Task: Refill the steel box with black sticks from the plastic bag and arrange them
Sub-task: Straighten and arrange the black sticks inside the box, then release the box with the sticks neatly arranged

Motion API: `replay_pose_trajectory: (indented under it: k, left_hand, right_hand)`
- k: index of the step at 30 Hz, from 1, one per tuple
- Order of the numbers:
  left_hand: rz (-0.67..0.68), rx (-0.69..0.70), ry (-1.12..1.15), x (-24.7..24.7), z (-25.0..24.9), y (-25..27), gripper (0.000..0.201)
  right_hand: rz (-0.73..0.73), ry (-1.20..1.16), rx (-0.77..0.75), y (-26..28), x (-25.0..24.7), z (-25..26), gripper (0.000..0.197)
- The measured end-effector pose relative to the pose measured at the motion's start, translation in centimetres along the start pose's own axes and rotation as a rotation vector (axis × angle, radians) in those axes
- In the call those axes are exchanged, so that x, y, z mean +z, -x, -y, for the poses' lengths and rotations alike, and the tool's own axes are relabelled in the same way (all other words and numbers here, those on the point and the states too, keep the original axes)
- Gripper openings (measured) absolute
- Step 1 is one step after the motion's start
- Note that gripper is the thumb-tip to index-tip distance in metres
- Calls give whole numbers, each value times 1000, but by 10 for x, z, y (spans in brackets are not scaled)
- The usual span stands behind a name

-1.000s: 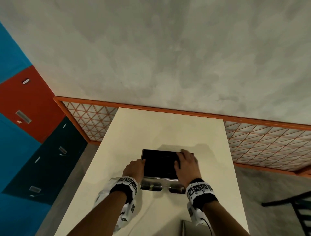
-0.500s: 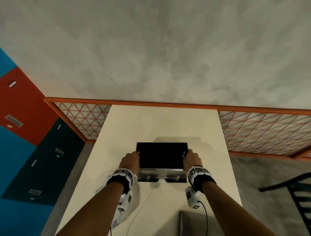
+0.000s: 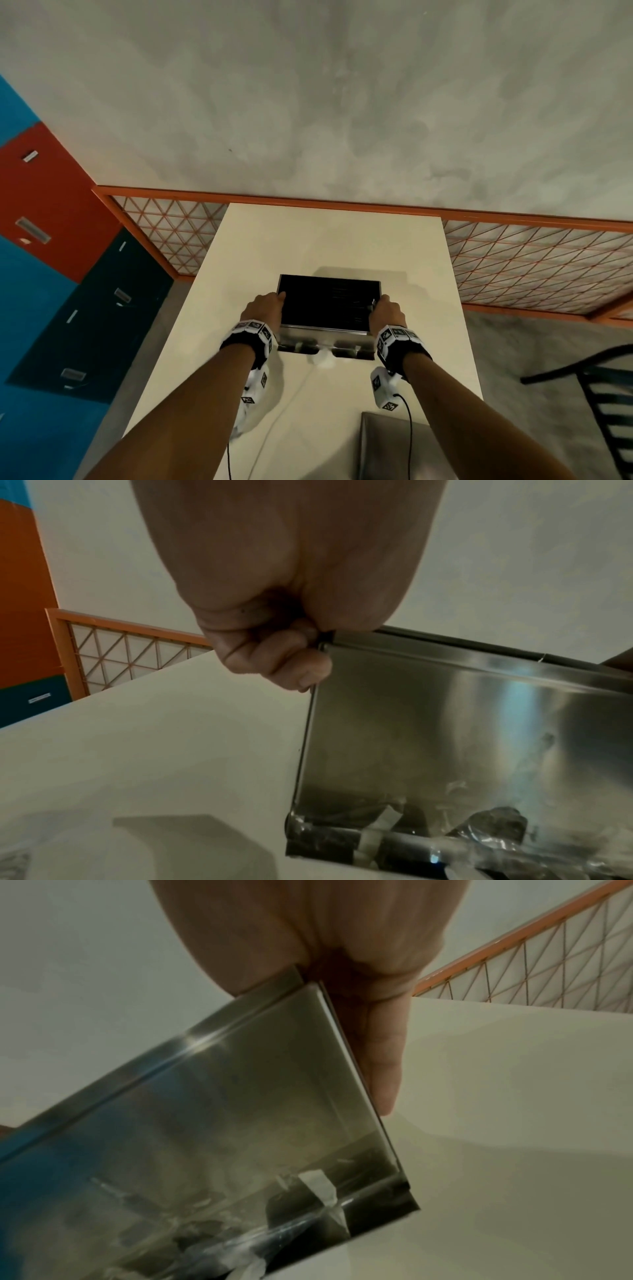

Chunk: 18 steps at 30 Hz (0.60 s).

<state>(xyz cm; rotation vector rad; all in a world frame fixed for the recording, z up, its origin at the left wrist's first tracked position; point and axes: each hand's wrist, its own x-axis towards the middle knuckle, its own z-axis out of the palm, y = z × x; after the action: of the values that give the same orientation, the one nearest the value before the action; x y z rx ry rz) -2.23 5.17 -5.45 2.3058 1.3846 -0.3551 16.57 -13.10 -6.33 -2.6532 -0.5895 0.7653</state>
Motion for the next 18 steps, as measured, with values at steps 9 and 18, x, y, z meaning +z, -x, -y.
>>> replay_pose_trajectory:
  k: [9,18]
  left_hand:
    - [-13,71,-60,0,6,-1,58]
    - [31,155,262,-27,51,29,46]
  right_hand:
    - [39,-81,92,-5,-3,10,32]
    - [-56,-186,31,16,-31,72,58]
